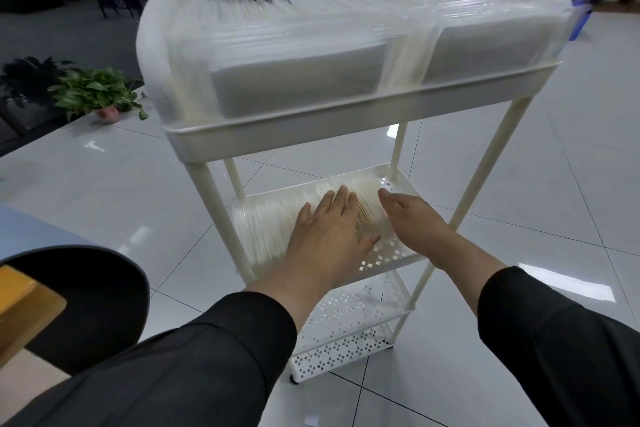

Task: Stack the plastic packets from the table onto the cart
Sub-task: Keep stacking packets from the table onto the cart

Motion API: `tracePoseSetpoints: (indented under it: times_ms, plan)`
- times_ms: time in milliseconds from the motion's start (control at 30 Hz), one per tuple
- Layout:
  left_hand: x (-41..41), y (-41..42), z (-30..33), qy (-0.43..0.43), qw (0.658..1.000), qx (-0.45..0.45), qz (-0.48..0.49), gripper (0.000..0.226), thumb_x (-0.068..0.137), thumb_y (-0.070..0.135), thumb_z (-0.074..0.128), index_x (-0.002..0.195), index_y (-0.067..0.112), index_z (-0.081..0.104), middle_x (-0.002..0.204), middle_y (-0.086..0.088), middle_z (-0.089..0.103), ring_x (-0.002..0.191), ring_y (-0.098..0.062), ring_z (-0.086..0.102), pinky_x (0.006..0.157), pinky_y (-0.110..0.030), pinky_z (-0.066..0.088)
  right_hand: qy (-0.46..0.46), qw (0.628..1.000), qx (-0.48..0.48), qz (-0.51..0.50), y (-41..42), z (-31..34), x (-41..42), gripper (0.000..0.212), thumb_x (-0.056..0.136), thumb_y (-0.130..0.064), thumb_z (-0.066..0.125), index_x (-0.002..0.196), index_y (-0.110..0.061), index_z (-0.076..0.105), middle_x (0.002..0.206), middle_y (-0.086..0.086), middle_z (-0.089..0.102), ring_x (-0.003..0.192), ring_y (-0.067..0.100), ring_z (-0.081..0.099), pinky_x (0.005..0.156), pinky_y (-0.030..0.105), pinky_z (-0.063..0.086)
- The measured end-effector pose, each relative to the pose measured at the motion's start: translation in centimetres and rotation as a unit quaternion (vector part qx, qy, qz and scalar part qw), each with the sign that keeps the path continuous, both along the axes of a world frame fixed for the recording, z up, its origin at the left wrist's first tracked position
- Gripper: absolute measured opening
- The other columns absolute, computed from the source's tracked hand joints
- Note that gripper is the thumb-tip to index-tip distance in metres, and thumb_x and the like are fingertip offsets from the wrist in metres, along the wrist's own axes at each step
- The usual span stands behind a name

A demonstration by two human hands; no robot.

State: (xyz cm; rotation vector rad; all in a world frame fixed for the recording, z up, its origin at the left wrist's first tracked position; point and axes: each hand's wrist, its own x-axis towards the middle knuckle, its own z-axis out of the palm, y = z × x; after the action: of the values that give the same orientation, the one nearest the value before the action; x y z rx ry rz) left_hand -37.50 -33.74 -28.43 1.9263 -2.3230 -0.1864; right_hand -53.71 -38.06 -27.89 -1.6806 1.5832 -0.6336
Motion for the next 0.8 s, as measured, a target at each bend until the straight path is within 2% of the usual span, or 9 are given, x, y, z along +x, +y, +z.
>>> tracePoseSetpoints:
  times_ms: [100, 233, 300, 367, 467, 567, 667, 733, 800]
  plan:
    - [-0.1, 0.1, 0.3, 0.007, 1.000, 0.002, 0.003, 0.075, 0.104, 0.059, 0.032, 0.162, 0.017, 0.009, 0.171, 0.000, 0.002, 0.157, -0.017, 0.001, 0.127, -0.048, 0.009, 0.012, 1.000, -0.015, 0.005, -0.1, 0.2, -0.2, 0.050, 0.107, -0.047, 0.032, 0.068, -0.018, 0.046, 0.067, -0.005, 0.046, 0.064, 0.013, 0.044, 0.064, 0.030, 0.035]
    - [-0.1, 0.0, 0.4, -0.003, 1.000, 0.018, -0.007, 0.073, 0.104, 0.058, 0.030, 0.162, 0.018, 0.008, 0.171, 0.002, 0.000, 0.157, -0.016, -0.002, 0.127, -0.048, 0.007, 0.009, 1.000, -0.008, 0.017, -0.1, 0.2, -0.3, 0.049, 0.107, -0.049, 0.030, 0.096, -0.015, 0.063, 0.088, -0.004, 0.062, 0.089, 0.018, 0.058, 0.081, 0.034, 0.043]
    - [-0.1, 0.0, 0.3, -0.023, 0.999, 0.033, -0.020, 0.073, 0.104, 0.058, 0.029, 0.162, 0.019, 0.010, 0.171, 0.003, -0.001, 0.157, -0.016, -0.003, 0.126, -0.049, 0.005, 0.006, 1.000, -0.005, 0.020, -0.1, 0.1, -0.4, 0.048, 0.107, -0.049, 0.030, 0.115, -0.018, 0.066, 0.105, -0.004, 0.065, 0.102, 0.017, 0.058, 0.089, 0.033, 0.041]
    - [-0.1, -0.1, 0.3, -0.029, 0.999, 0.032, -0.021, 0.071, 0.105, 0.058, 0.030, 0.162, 0.019, 0.012, 0.171, 0.003, 0.002, 0.157, -0.017, -0.002, 0.126, -0.050, 0.005, 0.002, 1.000, -0.016, 0.017, -0.2, 0.0, -0.4, 0.051, 0.108, -0.047, 0.030, 0.123, -0.012, 0.064, 0.112, 0.003, 0.065, 0.106, 0.021, 0.058, 0.093, 0.035, 0.042]
    - [-0.1, -0.1, 0.3, -0.022, 0.999, 0.024, -0.015, 0.071, 0.105, 0.057, 0.030, 0.162, 0.019, 0.013, 0.171, 0.002, 0.004, 0.157, -0.016, -0.001, 0.126, -0.049, 0.006, -0.002, 0.999, -0.032, 0.002, -0.6, -0.3, -0.4, 0.049, 0.107, -0.048, 0.032, 0.124, -0.013, 0.062, 0.112, 0.006, 0.067, 0.107, 0.024, 0.060, 0.094, 0.039, 0.044]
    - [-0.1, 0.0, 0.3, -0.022, 0.999, 0.019, -0.016, 0.071, 0.105, 0.058, 0.029, 0.162, 0.020, 0.012, 0.171, 0.002, 0.003, 0.157, -0.016, -0.001, 0.126, -0.048, 0.006, 0.002, 0.999, -0.038, -0.006, -0.8, -0.6, -0.6, 0.047, 0.107, -0.046, 0.032, 0.111, -0.012, 0.063, 0.097, 0.008, 0.066, 0.095, 0.026, 0.061, 0.085, 0.038, 0.046]
    - [0.0, 0.0, 0.4, -0.014, 1.000, 0.009, -0.010, 0.070, 0.105, 0.058, 0.028, 0.162, 0.020, 0.011, 0.171, 0.001, 0.004, 0.157, -0.015, 0.000, 0.127, -0.047, 0.006, -0.008, 0.999, -0.048, -0.018, -0.8, -0.9, -0.8, 0.047, 0.107, -0.045, 0.033, 0.112, -0.008, 0.062, 0.096, 0.010, 0.065, 0.088, 0.022, 0.058, 0.079, 0.037, 0.044]
    - [-0.1, 0.0, 0.6, -0.012, 1.000, 0.006, -0.006, 0.069, 0.105, 0.058, 0.027, 0.162, 0.021, 0.012, 0.171, 0.001, 0.004, 0.157, -0.015, 0.001, 0.127, -0.047, 0.007, -0.010, 0.998, -0.053, -0.036, -1.0, -1.0, -0.9, 0.041, 0.108, -0.044, 0.033, 0.113, -0.016, 0.063, 0.097, 0.005, 0.066, 0.086, 0.017, 0.058, 0.077, 0.034, 0.043]
    - [-0.2, 0.1, 0.6, -0.009, 1.000, 0.007, -0.005, 0.068, 0.105, 0.057, 0.026, 0.162, 0.021, 0.013, 0.171, 0.001, 0.005, 0.157, -0.015, 0.002, 0.127, -0.047, 0.008, -0.020, 0.997, -0.058, -0.049, -1.1, -1.2, -1.1, 0.038, 0.108, -0.043, 0.034, 0.099, -0.020, 0.063, 0.084, 0.000, 0.062, 0.078, 0.017, 0.057, 0.071, 0.033, 0.042]
